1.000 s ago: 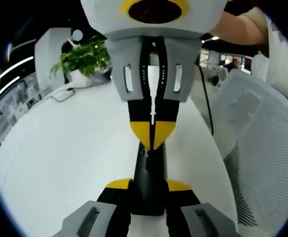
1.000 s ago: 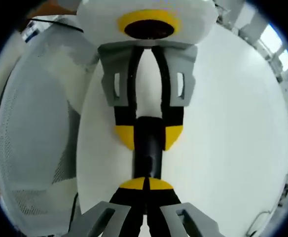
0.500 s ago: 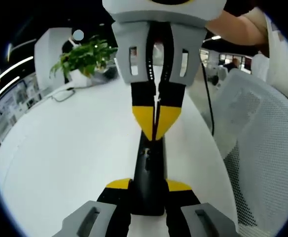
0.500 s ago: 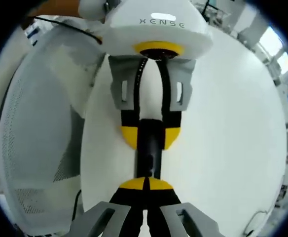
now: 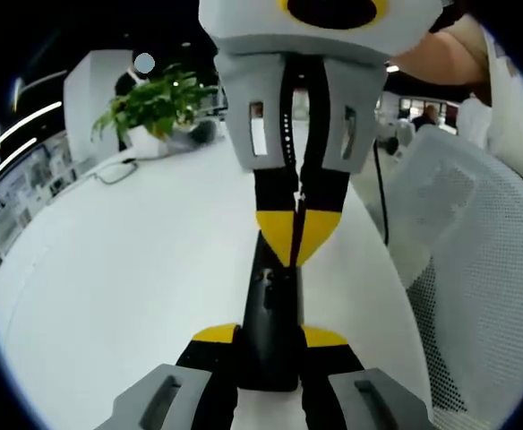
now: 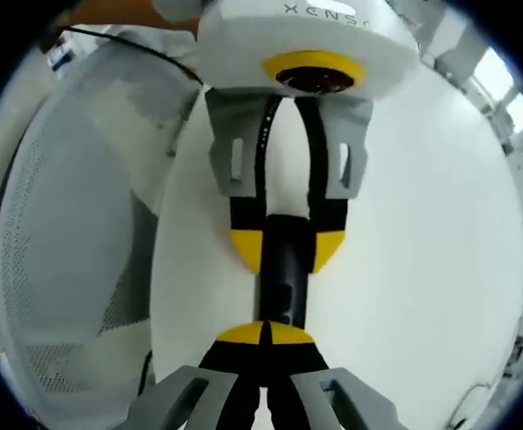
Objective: Press the specified remote control buttons in sequence, fully releasing each button before pressing the next.
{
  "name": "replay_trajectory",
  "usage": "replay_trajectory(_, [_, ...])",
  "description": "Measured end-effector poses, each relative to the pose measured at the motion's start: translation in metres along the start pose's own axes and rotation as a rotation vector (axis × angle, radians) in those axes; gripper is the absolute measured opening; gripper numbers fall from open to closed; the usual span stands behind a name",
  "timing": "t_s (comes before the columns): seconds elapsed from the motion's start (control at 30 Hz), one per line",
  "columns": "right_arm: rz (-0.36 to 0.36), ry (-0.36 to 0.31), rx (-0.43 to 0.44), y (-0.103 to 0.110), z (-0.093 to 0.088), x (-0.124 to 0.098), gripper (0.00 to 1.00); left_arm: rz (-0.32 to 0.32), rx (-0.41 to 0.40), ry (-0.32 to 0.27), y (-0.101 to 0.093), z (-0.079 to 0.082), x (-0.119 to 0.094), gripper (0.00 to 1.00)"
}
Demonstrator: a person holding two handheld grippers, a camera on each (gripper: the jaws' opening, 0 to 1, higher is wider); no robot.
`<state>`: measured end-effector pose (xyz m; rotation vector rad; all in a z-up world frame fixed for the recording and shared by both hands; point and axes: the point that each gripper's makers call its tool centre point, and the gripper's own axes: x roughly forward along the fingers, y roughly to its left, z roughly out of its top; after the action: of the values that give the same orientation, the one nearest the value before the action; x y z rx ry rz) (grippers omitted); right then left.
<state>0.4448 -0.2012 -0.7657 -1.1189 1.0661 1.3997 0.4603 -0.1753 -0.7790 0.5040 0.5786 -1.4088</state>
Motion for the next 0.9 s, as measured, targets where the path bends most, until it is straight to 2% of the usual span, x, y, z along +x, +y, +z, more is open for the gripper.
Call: replay_trajectory(0.9, [0.007, 0.001, -0.001, -0.0011, 0.0002, 0.0085, 0.0, -0.002, 0.001, -0.004, -0.0001, 0.0006, -0.001, 0.24])
